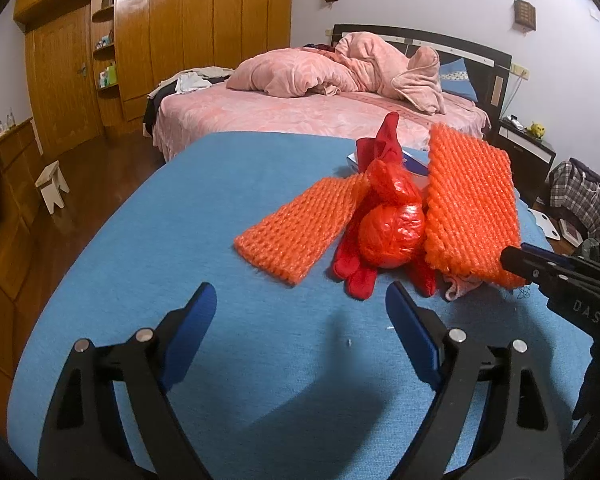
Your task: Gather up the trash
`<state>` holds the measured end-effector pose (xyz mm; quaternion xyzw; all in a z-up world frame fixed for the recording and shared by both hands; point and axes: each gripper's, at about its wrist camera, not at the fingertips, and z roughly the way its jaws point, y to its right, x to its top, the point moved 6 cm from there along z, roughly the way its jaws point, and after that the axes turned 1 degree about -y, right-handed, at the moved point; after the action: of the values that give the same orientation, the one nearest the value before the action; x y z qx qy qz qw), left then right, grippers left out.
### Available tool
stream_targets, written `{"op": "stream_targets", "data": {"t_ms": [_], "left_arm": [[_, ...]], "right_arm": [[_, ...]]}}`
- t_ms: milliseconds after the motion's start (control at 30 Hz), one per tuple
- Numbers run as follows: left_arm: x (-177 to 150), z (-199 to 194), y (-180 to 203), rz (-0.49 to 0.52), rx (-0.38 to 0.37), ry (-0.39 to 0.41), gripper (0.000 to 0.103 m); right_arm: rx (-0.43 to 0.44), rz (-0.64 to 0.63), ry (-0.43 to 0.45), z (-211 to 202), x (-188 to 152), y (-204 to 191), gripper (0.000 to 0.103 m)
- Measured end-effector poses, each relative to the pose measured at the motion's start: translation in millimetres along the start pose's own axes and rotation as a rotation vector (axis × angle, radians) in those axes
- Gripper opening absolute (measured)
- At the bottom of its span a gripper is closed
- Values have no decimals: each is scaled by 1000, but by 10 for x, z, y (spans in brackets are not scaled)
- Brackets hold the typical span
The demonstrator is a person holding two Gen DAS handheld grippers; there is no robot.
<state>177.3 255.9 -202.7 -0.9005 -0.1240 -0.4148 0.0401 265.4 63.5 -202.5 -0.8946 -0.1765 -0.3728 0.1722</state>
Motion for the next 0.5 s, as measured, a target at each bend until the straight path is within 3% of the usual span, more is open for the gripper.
{"op": "stream_targets", "data": {"t_ms": [33,333,500], "left_arm": [[-3,-2,0,-1,0,0,84],[5,-4,2,-1,4,3,84],[11,-23,40,19,4,12,83]], "right_arm": [[5,-1,1,-10,-8,-7,16],[34,19,47,-332,-24,92,13],[5,18,56,-578,-61,277,13]]}}
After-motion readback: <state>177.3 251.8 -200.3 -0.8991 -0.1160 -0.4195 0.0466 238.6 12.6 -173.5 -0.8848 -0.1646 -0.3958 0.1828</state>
